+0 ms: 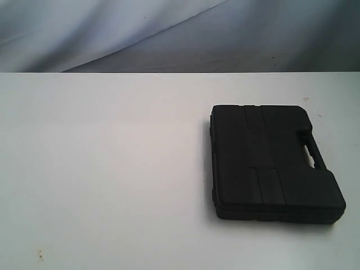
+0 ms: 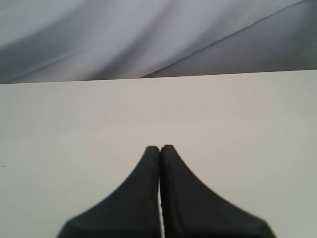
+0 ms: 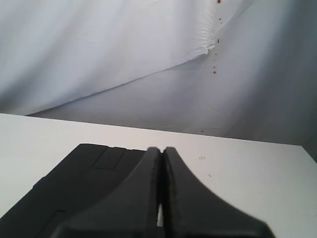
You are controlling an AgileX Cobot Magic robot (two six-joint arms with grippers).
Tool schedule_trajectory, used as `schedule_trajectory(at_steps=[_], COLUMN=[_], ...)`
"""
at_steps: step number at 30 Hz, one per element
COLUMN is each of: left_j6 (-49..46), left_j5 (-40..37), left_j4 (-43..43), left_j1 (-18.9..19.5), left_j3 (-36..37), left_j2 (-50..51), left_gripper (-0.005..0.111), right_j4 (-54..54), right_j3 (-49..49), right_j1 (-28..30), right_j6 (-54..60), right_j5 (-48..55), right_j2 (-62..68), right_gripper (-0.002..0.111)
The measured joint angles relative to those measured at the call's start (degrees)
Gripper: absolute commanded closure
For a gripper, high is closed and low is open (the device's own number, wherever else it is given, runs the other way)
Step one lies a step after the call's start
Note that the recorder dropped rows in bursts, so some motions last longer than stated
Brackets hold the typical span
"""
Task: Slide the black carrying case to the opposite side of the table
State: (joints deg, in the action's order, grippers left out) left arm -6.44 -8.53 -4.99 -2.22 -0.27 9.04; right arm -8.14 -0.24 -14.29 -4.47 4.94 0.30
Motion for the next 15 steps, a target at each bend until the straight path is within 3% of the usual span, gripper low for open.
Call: schedule_trajectory(at_steps=[15], left_j6=[0.0], left_j5=[0.0], left_j4=[0.0], left_j1=[0.0], left_j3=[0.0], left_j2=[0.0], left_gripper=[0.107], right_j4=[0.0], right_j3=[0.0], right_j1=[0.0], right_j6=[0.0], right_j5=[3.2], right_j2=[0.0], right_gripper=[0.108])
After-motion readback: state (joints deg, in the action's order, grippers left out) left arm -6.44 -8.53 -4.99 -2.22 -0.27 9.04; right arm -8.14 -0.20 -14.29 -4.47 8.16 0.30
